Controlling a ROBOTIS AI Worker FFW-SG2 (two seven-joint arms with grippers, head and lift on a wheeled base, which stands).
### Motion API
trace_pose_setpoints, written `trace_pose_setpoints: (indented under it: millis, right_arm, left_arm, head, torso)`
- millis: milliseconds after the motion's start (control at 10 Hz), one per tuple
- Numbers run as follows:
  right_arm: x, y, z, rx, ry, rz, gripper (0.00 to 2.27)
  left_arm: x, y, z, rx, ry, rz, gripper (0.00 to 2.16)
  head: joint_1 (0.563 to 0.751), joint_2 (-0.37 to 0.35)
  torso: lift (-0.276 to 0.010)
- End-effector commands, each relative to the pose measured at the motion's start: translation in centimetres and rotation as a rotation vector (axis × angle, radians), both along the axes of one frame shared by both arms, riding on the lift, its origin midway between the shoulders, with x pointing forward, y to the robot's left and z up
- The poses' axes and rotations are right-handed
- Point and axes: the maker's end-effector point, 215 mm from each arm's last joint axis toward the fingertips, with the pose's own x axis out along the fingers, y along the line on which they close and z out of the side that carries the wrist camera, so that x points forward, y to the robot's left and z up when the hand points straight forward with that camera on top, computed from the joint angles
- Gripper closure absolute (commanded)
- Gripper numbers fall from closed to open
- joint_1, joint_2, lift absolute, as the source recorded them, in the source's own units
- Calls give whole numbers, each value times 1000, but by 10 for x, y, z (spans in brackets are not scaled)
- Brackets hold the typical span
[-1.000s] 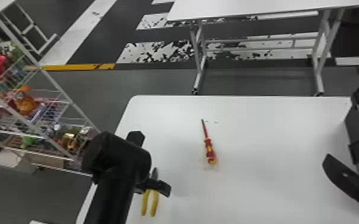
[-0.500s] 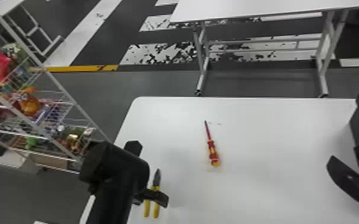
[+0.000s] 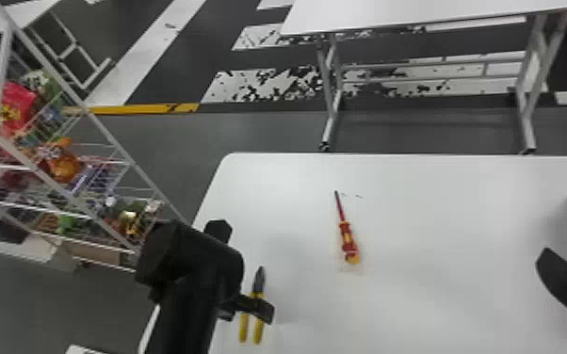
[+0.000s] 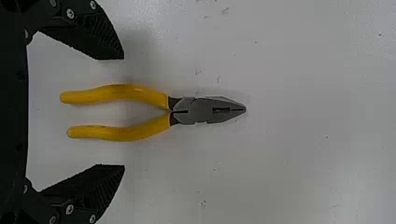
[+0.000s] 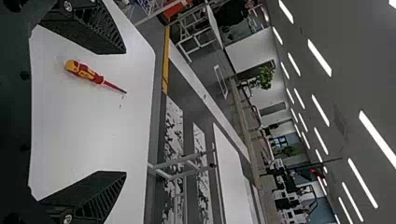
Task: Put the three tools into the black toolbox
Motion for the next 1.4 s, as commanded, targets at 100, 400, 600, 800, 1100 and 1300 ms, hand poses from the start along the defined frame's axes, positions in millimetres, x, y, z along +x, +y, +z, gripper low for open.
trace_pose_setpoints:
  millis: [100, 400, 600, 800, 1100, 1300]
  right_arm:
    - [1, -9, 3, 18, -13, -12, 76]
    - [4, -10, 4, 22, -20, -18, 76]
    - [7, -12, 2, 33, -24, -24, 76]
    - [12, -15, 0, 35, -31, -31, 76]
    - [17, -17, 1, 37, -38, -35, 76]
    - [19, -17, -1, 41, -36, -36, 76]
  left_arm:
    - [3, -2, 0, 0, 6, 1, 164]
    - [14, -8, 3, 46, 4, -50, 161]
    - [16, -10, 0, 90, 21, -77, 161]
    - [16, -10, -2, 112, 35, -89, 161]
    - [21, -9, -1, 116, 38, -84, 208]
    - [21, -12, -2, 110, 41, -87, 211]
  head:
    - [695, 329]
    - [695, 310]
    - [695, 295]
    - [695, 286]
    - [695, 273]
    - [695, 271]
  torso:
    - [-51]
    - [-51]
    - [-51]
    - [-51]
    - [-51]
    - [-51]
